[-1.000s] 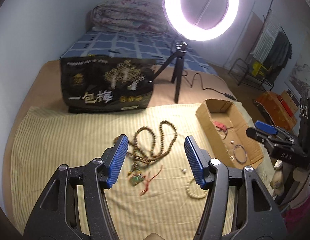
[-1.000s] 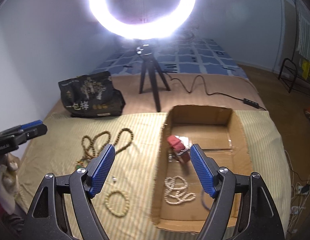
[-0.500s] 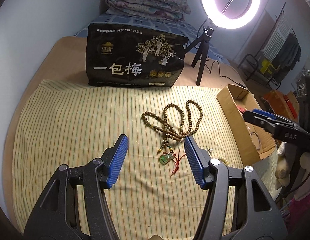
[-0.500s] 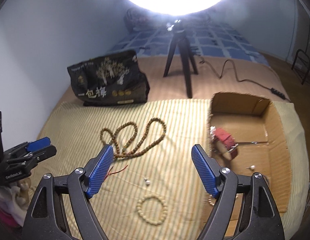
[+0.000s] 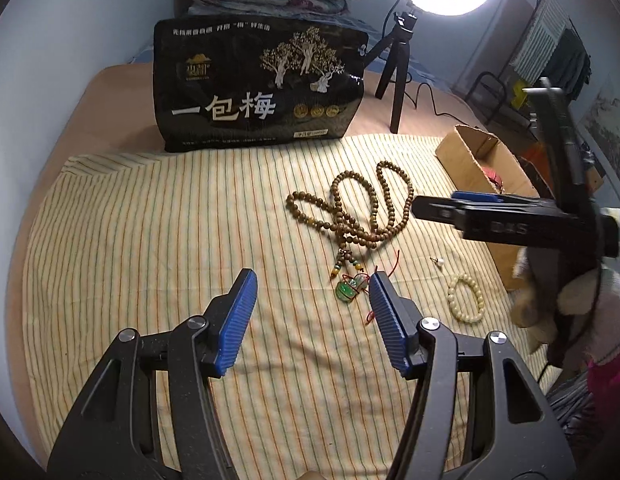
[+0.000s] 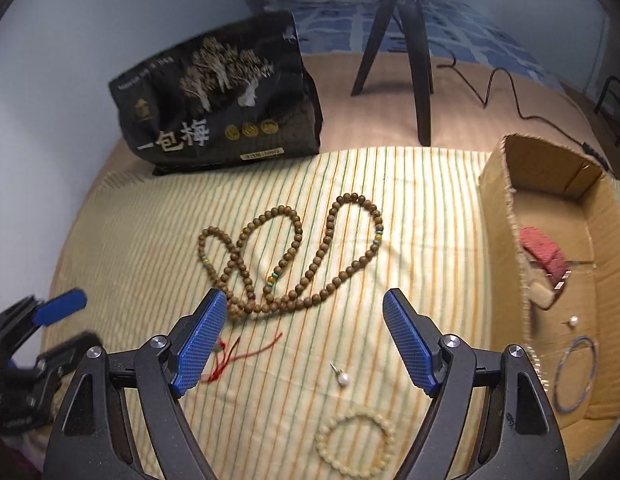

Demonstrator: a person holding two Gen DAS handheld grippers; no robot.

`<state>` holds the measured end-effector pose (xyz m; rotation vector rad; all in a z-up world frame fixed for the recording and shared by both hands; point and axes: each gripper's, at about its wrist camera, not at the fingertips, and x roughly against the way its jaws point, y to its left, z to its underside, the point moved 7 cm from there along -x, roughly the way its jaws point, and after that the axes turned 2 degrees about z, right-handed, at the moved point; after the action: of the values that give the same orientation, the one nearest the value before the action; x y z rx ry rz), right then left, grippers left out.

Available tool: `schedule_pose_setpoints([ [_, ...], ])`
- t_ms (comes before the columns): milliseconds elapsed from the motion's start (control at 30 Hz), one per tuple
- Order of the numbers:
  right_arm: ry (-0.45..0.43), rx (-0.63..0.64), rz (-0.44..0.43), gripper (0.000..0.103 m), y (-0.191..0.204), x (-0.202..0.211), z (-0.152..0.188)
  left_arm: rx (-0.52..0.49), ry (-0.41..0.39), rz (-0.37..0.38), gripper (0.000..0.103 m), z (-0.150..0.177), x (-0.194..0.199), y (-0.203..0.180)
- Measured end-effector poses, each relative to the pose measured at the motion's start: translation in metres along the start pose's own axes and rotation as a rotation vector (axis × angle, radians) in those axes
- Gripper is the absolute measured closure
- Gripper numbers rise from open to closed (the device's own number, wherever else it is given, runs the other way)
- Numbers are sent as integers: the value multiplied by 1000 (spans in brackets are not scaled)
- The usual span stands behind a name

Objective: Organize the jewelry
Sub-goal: 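Move the left tool to the green jade pendant while the right tool moves to the wooden bead necklace, then close the right tool on the wooden beads while the left tool closes on the jade pendant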

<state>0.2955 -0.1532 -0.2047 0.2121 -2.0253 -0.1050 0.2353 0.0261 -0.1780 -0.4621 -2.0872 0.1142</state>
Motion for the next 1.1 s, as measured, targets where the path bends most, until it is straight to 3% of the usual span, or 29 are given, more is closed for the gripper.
schedule_pose_setpoints([
  [300,90,-88,-2,23,2,-46,0,-8,29,21,46,10,-7,5],
  [333,96,-90,-4,23,3,-50,0,-13,37,20,51,12,-8,6],
  [667,120,-89,-42,20,26,-69,-12,7,56,14,52,18,-11,17],
  [900,129,-4,1,12,50,-81,-18,8,51,15,52,17,-11,19],
  [1000,134,67,45,9,64,-87,-15,8,57,5,60,18,-12,20],
  [1100,133,133,81,9,70,-90,-14,6,64,4,61,19,-14,20],
])
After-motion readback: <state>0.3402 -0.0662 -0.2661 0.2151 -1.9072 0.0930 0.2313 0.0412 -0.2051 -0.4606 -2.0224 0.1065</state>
